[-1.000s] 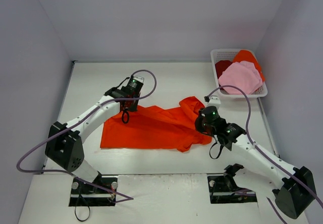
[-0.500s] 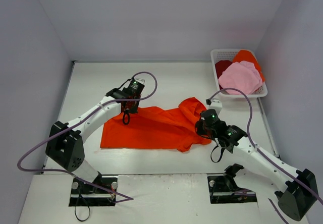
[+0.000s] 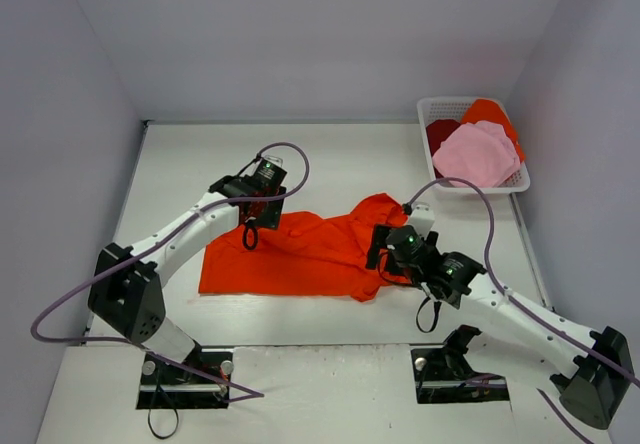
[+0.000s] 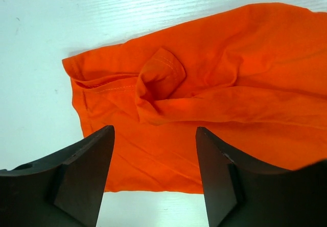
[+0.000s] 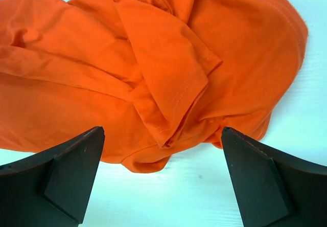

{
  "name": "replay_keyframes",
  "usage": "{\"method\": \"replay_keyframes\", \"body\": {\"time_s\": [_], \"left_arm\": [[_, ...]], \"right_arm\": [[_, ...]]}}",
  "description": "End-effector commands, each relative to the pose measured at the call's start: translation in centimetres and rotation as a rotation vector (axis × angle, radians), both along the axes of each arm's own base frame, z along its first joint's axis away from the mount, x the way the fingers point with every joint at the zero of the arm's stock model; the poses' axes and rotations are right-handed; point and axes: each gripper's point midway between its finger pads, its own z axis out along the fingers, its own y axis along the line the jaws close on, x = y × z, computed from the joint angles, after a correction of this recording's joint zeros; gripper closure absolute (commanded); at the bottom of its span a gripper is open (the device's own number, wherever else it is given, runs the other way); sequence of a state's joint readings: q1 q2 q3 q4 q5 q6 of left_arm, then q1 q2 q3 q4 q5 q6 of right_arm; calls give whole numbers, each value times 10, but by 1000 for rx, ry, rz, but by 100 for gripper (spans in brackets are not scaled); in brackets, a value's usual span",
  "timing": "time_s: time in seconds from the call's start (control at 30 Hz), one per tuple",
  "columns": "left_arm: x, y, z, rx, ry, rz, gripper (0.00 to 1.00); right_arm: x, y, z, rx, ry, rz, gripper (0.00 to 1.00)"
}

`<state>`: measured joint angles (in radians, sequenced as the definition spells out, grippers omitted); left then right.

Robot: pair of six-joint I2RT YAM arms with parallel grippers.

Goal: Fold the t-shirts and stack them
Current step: Fold the tshirt

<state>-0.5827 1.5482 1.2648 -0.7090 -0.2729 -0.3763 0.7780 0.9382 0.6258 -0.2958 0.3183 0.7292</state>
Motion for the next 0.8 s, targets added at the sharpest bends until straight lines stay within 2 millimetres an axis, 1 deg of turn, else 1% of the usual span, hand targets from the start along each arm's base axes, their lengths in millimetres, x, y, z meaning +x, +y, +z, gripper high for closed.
{"method": "replay_keyframes", "body": {"time_s": [0.0, 0.03, 0.1, 0.13, 0.2, 0.23, 0.27, 0.33, 0.37, 0.43, 0.47, 0.53, 0.57, 0.6, 0.63, 0.67, 0.7, 0.73, 0.77], "left_arm": [[4, 4, 33, -28, -100, 37, 40], [6, 3, 34, -33, -109, 36, 40], [7, 0, 35, -42, -111, 31, 39], [10, -3, 34, -51, -116, 28, 39], [11, -5, 27, -47, -102, 24, 39], [13, -7, 24, -47, -99, 23, 39], [14, -7, 19, -35, -89, 25, 39], [15, -6, 14, -25, -81, 29, 39], [15, -5, 10, -15, -75, 31, 39], [15, -4, 5, -10, -72, 36, 39], [14, -4, 4, -8, -72, 37, 39], [15, -5, 3, -15, -79, 37, 39], [15, -4, 1, -16, -77, 39, 40], [15, -5, 0, -21, -80, 38, 39], [14, -5, -1, -21, -78, 39, 39], [13, -4, -2, -19, -76, 39, 39], [13, -3, -3, -14, -74, 41, 39], [12, -2, -3, -13, -75, 43, 39], [11, -1, -5, -11, -71, 43, 39]], "right_arm": [[20, 2, 38, 15, -109, -65, 5], [23, 3, 42, 8, -121, -62, 5], [30, 4, 43, -34, -131, -52, 5], [35, 6, 49, -43, -146, -51, 5], [44, 13, 45, -78, -152, -24, 6], [48, 19, 48, -79, -160, -10, 6], [52, 23, 42, -96, -150, 3, 7], [63, 33, 46, -105, -175, 29, 9], [70, 38, 44, -111, -186, 34, 9], [81, 40, 41, -156, -199, 43, 12], [88, 43, 43, -155, -214, 40, 13], [101, 40, 41, -174, -219, 36, 16], [111, 48, 41, -154, -226, 48, 17], [119, 46, 40, -151, -227, 41, 18], [124, 47, 33, -169, -217, 51, 19], [132, 50, 36, -151, -233, 53, 19], [137, 51, 34, -150, -229, 55, 20], [144, 46, 26, -166, -214, 50, 21], [150, 46, 27, -156, -221, 48, 22]]}}
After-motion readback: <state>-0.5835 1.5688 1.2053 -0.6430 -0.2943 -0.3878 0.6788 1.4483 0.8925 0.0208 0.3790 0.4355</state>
